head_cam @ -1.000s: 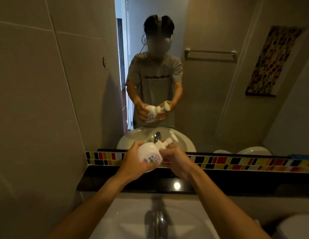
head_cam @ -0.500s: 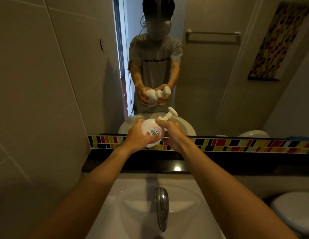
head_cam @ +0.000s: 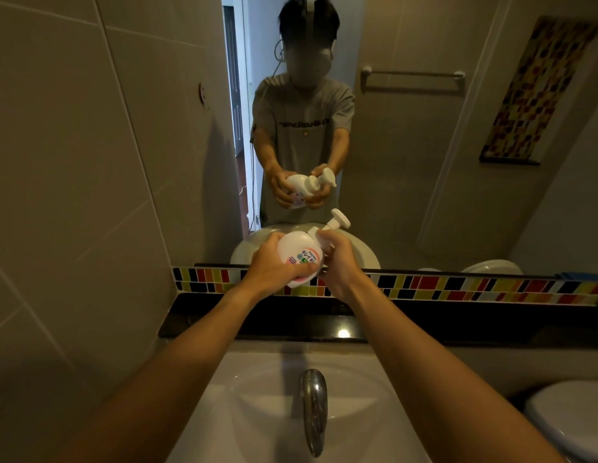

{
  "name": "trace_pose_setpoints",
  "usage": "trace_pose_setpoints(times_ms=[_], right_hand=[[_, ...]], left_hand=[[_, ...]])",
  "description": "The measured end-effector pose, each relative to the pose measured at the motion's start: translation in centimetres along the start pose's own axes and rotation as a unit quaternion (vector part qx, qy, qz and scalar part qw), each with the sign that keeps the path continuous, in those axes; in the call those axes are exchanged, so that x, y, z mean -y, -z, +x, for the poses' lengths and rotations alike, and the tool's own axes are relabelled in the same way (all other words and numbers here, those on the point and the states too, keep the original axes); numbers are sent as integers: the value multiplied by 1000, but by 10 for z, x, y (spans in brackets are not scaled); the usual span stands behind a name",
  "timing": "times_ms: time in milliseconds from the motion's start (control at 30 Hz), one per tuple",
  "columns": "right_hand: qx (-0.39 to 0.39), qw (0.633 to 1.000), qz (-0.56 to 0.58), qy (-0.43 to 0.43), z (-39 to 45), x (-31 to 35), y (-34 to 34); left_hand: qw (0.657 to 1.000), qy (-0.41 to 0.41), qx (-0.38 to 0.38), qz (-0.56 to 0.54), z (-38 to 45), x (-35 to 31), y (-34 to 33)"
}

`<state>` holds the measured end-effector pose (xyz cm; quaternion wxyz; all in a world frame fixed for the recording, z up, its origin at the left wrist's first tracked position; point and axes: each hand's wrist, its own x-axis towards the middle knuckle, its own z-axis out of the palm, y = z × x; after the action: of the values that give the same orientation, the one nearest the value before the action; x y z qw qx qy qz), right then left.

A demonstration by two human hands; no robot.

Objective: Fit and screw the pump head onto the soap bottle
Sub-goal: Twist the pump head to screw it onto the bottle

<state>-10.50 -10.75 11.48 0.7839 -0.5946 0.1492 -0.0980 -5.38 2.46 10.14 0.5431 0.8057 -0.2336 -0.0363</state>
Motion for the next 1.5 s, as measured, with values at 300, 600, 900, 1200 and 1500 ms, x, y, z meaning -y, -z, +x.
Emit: trace_pose_setpoints(times_ms=[300, 600, 900, 1200, 1500], right_hand=[[18, 998, 2, 55, -8, -7, 10], [53, 997, 3, 57, -11, -1, 15], [33, 999, 13, 6, -5, 0, 10], [69, 998, 1, 8, -5, 0, 14], [106, 994, 1, 8, -11, 8, 3]], left_hand=[[999, -27, 9, -38, -11, -7, 0], [997, -39, 62, 0, -15, -9, 6], [999, -12, -32, 15, -10, -15, -8], [999, -33, -29, 3, -16, -18, -4], [931, 125, 125, -319, -26, -27, 7]])
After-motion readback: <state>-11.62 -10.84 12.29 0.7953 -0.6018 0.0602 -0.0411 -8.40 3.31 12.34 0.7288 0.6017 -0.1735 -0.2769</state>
